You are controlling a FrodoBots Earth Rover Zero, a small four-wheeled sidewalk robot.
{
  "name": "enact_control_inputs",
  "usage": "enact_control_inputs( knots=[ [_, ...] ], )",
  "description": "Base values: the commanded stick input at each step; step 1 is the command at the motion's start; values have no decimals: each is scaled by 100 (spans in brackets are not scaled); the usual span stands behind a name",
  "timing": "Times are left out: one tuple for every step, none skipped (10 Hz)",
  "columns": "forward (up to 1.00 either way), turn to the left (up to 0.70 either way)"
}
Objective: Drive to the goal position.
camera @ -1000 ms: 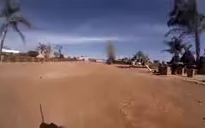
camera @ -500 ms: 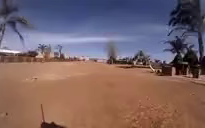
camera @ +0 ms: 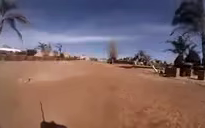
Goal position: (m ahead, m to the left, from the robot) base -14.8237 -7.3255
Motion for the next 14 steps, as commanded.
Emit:
enact_control_inputs(
  knots=[
    [70,2],
    [70,0],
    [70,0],
    [70,0],
    [70,0],
    [70,0],
    [70,0],
    [70,0],
    [70,0],
    [70,0],
    [70,0],
    [70,0],
    [70,0],
    [70,0]
  ],
)
